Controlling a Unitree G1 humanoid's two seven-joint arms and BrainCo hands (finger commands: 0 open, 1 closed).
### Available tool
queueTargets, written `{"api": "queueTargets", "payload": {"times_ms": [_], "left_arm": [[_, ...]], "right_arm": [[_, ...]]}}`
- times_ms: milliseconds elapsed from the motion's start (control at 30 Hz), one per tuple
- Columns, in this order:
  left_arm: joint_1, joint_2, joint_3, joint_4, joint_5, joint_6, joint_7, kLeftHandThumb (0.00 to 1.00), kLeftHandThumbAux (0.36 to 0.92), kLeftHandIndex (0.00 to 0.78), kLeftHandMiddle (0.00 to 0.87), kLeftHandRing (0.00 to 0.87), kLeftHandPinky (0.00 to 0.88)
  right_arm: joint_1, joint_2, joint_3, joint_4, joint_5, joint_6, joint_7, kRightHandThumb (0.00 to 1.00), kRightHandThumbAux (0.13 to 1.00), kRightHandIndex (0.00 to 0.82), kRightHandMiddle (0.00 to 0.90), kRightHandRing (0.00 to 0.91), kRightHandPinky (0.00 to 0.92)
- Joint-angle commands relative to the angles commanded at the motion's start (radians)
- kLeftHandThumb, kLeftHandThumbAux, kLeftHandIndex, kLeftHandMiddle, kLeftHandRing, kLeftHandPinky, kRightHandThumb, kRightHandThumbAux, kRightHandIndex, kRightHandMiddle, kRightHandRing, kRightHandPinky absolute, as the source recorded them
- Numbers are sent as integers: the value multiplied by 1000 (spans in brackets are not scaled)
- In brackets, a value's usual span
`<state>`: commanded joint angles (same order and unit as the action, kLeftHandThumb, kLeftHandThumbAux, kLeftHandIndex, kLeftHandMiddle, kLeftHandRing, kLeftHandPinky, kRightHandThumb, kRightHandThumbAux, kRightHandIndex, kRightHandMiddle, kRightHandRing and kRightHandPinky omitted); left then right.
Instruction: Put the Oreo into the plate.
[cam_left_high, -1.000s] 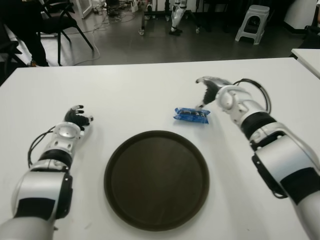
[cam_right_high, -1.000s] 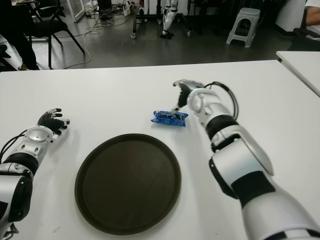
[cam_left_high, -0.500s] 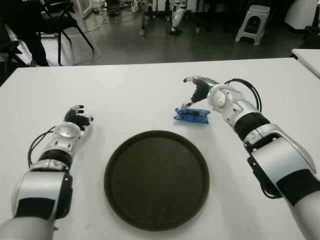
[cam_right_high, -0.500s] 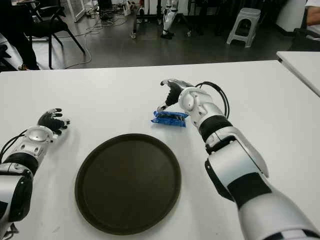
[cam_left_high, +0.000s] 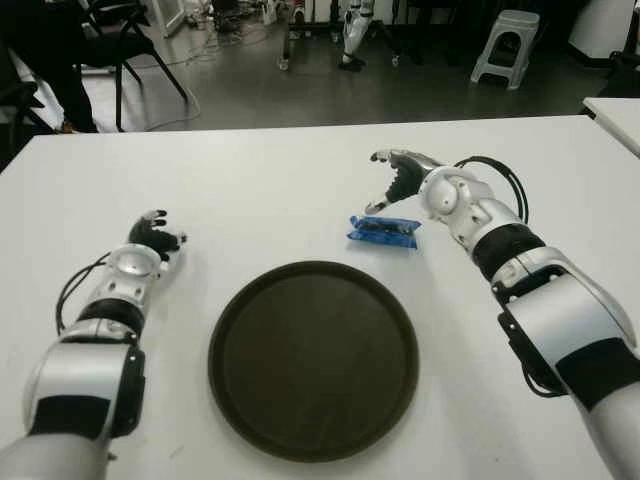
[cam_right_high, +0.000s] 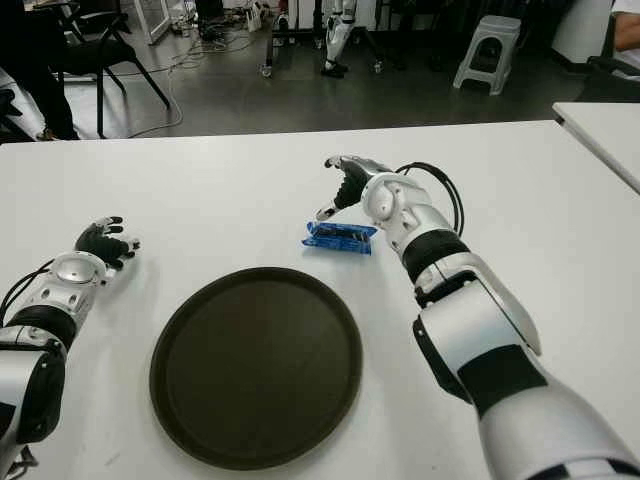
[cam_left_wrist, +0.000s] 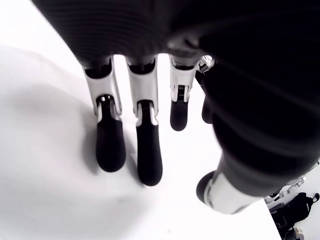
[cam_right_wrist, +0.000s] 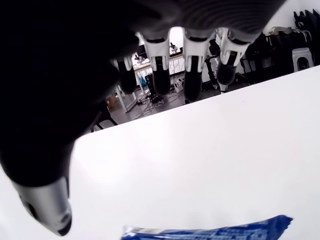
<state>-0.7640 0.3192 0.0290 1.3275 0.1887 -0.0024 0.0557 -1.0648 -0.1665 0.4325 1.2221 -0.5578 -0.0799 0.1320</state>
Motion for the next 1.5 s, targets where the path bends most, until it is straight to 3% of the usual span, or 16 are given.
{"api": "queueTargets", "payload": {"times_ms": [333, 933, 1233, 1500], "left_arm": [[0, 2, -14, -7, 11, -5, 0, 144, 823, 137, 160, 185, 177], [-2, 4, -15, -3, 10, 1, 0, 151, 837, 116, 146, 171, 169], [-2, 4, -15, -3, 10, 2, -5, 170, 821, 95, 111, 139, 132], [-1, 4, -11, -3, 7, -2, -2, 171, 834, 105, 114, 145, 151]], "right_arm": [[5, 7, -17, -38, 32, 34, 84, 0, 755, 112, 141, 129, 73], [29, -4, -9, -83, 27, 59, 85, 0, 720, 100, 117, 100, 42], [21, -2, 18, -75, 0, 98, 110, 0, 758, 88, 107, 90, 25], [36, -6, 26, -76, 1, 82, 100, 0, 781, 62, 79, 52, 1]]}}
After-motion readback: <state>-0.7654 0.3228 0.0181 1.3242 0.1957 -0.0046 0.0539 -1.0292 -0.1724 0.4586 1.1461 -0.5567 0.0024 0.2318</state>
